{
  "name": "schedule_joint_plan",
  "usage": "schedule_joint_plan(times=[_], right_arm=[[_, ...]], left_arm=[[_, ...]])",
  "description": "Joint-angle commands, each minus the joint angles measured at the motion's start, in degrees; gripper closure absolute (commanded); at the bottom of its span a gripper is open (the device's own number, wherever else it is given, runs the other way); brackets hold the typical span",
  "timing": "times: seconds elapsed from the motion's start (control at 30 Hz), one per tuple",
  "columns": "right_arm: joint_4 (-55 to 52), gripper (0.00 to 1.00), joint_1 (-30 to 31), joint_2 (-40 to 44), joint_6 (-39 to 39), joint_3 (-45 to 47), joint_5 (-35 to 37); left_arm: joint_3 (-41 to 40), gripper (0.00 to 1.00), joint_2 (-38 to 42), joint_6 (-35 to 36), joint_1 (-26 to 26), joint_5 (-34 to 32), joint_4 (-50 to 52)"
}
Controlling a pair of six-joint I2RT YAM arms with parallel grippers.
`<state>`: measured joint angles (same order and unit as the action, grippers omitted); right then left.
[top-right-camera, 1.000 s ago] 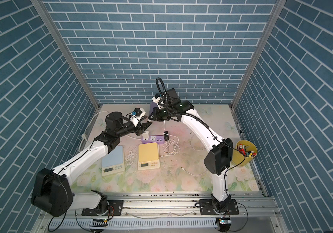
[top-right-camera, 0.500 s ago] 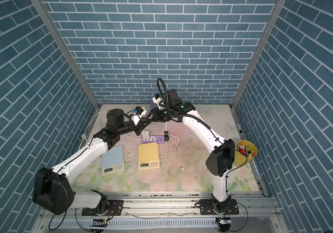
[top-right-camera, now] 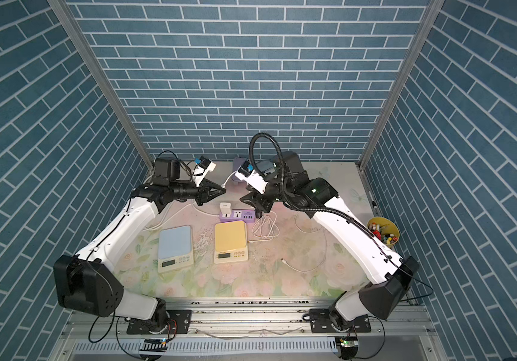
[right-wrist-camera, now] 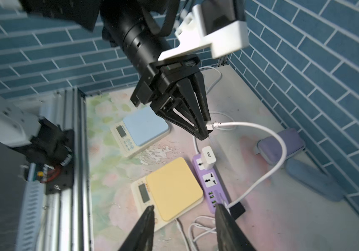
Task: Charge the electronic scale
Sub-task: Adjust the charging cable.
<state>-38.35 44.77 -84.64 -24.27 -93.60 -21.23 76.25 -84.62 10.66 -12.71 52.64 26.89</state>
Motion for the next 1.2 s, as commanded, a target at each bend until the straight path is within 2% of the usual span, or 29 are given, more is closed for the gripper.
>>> schedule_joint_plan(times=[0.0, 0.1, 0.4, 0.83, 0.97, 1.17], right_arm=[[3.26, 0.51, 3.13, -4.24, -26.27, 3.78, 11.76], [7.69, 0.53, 4.99, -6.43, -33.51, 5.27, 14.84], [16.34, 0.56, 6.47, -8.69, -44.02, 6.68, 14.70], [15.05, 0.64, 6.42, -12.58, -48.21, 3.72, 11.74], [16.28, 0.65, 6.51, -13.04, -48.69, 3.51, 10.88], [17.16, 0.76, 6.52, -8.72, -47.27, 6.64, 9.74]], left_arm=[[2.54, 1.00, -1.42, 2.52, 0.14, 2.64, 9.39], [2.96, 1.00, -2.29, 3.50, 0.15, 2.46, 11.30], [7.77, 1.00, -6.34, 8.09, 0.19, 5.52, 21.90], [10.52, 1.00, -9.13, 10.33, 0.45, 11.04, 27.62], [10.64, 1.00, -9.29, 11.04, 0.56, 11.04, 28.73], [9.02, 1.00, -9.03, 7.79, 3.00, 9.00, 26.17]])
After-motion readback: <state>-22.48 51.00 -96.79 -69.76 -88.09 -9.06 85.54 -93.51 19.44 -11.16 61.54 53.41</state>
